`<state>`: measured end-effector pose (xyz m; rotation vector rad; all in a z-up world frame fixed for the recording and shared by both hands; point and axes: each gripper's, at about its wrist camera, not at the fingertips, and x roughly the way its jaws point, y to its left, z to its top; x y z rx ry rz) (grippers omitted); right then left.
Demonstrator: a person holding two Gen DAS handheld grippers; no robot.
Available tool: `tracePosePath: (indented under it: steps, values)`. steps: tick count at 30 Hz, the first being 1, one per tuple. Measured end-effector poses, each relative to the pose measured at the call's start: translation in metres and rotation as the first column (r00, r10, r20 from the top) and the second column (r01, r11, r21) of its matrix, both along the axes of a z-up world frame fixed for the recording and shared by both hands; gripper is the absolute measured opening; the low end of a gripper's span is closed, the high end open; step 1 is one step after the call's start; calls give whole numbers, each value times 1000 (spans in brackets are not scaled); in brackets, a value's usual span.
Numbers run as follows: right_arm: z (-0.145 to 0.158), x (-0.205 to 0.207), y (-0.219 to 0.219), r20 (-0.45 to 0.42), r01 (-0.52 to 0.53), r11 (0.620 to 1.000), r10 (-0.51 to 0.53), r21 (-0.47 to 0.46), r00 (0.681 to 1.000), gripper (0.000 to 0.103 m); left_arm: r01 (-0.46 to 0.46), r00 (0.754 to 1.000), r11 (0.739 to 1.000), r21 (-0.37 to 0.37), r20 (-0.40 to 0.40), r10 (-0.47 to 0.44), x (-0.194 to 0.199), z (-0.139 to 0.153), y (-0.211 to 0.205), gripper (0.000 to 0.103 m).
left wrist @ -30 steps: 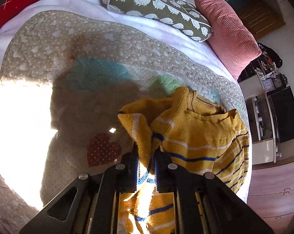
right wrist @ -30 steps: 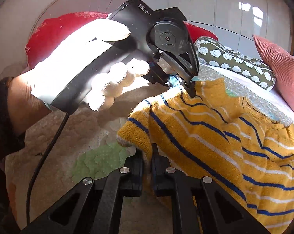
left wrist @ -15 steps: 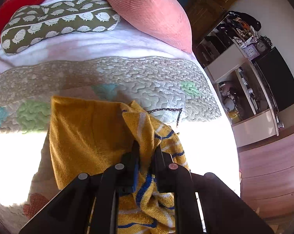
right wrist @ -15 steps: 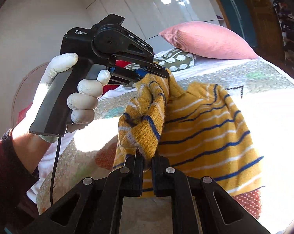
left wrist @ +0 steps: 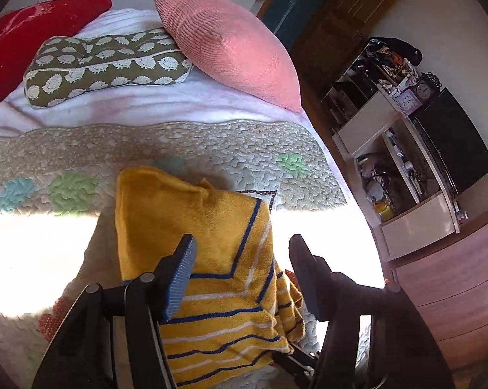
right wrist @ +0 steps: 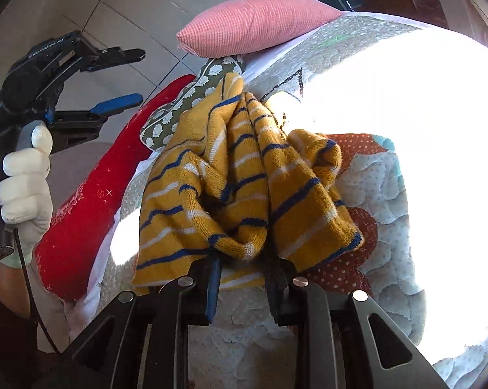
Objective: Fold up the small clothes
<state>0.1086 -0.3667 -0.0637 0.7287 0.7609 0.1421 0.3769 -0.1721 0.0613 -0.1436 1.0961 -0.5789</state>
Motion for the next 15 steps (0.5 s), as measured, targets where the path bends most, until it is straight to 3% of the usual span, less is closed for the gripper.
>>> tracePosePath:
  steps: [1, 3, 6, 8, 12, 15]
  values:
    - [4, -6, -5, 5, 16, 1000, -15, -10, 1000, 31, -29, 999, 999, 27, 16, 29, -6, -5, 16, 61]
    - [16, -14, -10, 23, 52, 997, -50, -54, 998, 47, -65, 998, 996, 56, 26, 63, -18, -20, 45, 61]
    - [28, -6, -19, 40, 71, 991, -67, -112, 997, 65, -89, 994, 995, 33, -55, 91, -31, -58, 81, 61]
    - [28, 12, -30, 31, 40, 994, -37, -104, 999, 73, -99, 987, 995, -4, -125, 97, -36, -85, 96, 61]
    - [9, 55, -57, -38, 6, 1000, -6, 8, 999, 74, -100, 974, 987, -122, -213, 72, -37, -121, 104, 66]
    - [-15, 86, -71, -82, 5, 991, 6, 134, 997, 74, -73, 977, 974, -215, -213, 26, -30, -129, 96, 72]
